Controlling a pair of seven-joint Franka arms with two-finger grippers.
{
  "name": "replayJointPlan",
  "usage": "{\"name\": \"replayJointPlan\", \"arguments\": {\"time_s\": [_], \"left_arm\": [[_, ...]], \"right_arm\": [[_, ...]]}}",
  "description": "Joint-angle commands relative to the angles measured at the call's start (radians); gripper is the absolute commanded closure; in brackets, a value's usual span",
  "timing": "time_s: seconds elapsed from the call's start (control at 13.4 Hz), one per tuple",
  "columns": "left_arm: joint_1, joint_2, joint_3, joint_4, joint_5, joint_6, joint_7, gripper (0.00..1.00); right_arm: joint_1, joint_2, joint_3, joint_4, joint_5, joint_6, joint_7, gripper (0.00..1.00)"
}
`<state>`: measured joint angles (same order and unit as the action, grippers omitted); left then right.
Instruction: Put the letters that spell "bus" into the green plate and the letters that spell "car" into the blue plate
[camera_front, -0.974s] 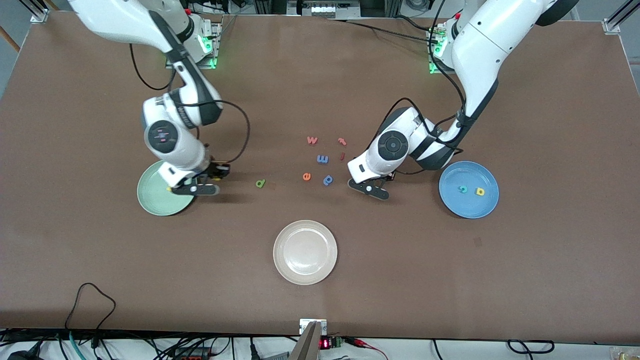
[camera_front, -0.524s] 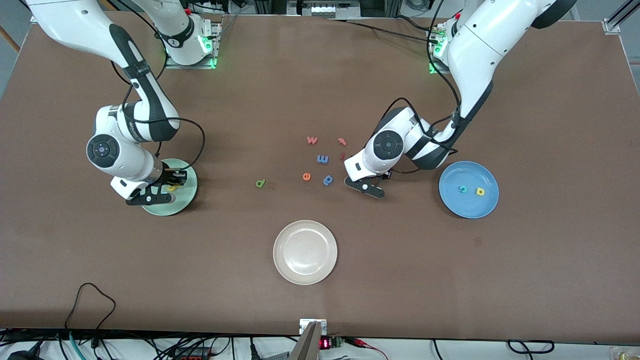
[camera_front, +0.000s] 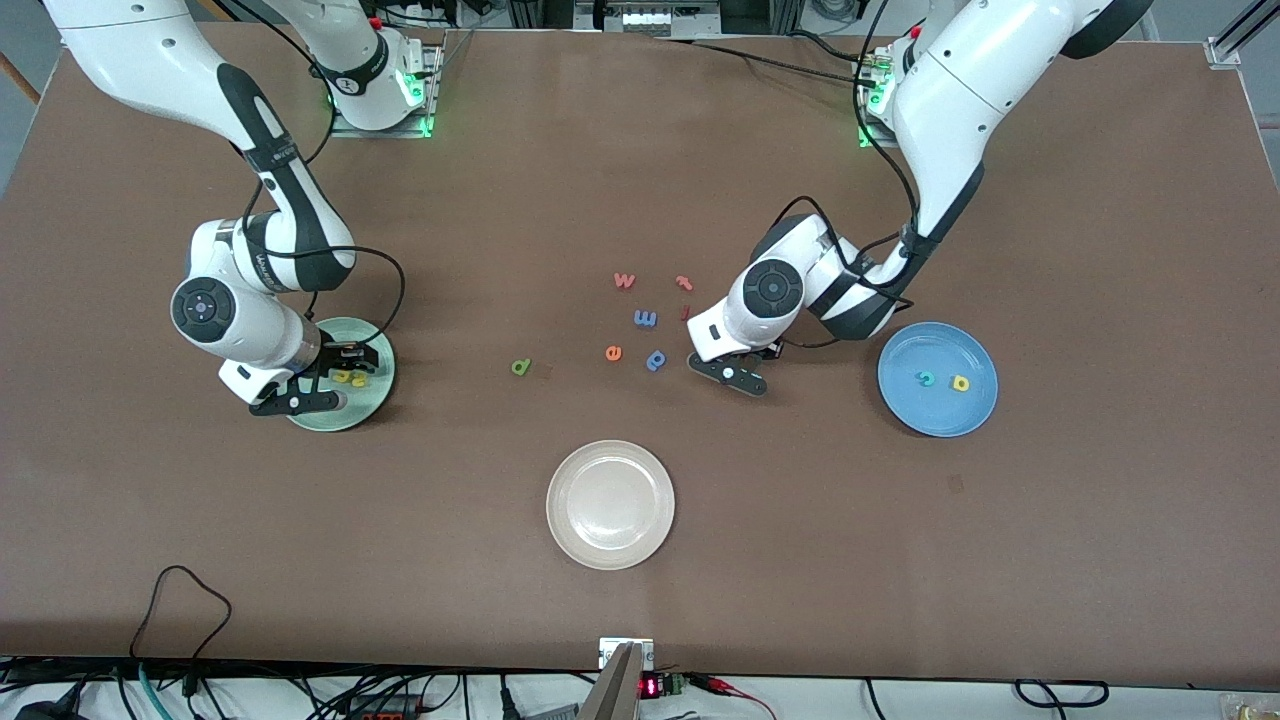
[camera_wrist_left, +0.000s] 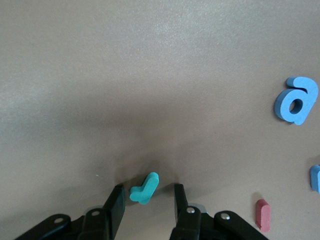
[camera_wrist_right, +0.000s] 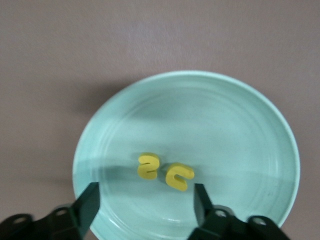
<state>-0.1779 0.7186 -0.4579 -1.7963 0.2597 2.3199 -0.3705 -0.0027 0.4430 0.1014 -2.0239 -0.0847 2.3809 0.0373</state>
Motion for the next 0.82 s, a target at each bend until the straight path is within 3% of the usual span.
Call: {"name": "replayJointPlan", "arguments": {"time_s": [0.0, 0.07, 0.15, 0.3, 0.52, 0.75], "left_arm": [[-0.011, 0.013, 0.015, 0.014, 0.03, 0.001, -0.004, 0.58], [-0.011, 0.013, 0.015, 0.014, 0.03, 0.001, -0.004, 0.61], [-0.011, 0.013, 0.018, 0.012, 0.03, 0.001, -0.002, 0.65], [-0.012, 0.015, 0.018, 0.012, 0.032, 0.001, -0.002, 0.73], [-0.008, 0.012, 0.018, 0.014, 0.032, 0.0, 0.001, 0.84], [0.036, -0.023, 0.015, 0.011, 0.032, -0.014, 0.002, 0.88]], "right_arm": [[0.039, -0.041, 0.017, 0.008, 0.003, -0.008, 0.019, 0.05], [0.068, -0.044, 0.017, 0.017, 0.003, -0.008, 0.057, 0.16], [0.093, -0.049, 0.017, 0.022, 0.003, -0.009, 0.088, 0.34], [0.148, -0.04, 0.017, 0.043, 0.005, -0.009, 0.154, 0.52], [0.287, 0.017, 0.017, 0.115, 0.008, -0.008, 0.362, 0.55], [0.371, 0.084, 0.017, 0.152, 0.006, 0.001, 0.496, 0.55]]}}
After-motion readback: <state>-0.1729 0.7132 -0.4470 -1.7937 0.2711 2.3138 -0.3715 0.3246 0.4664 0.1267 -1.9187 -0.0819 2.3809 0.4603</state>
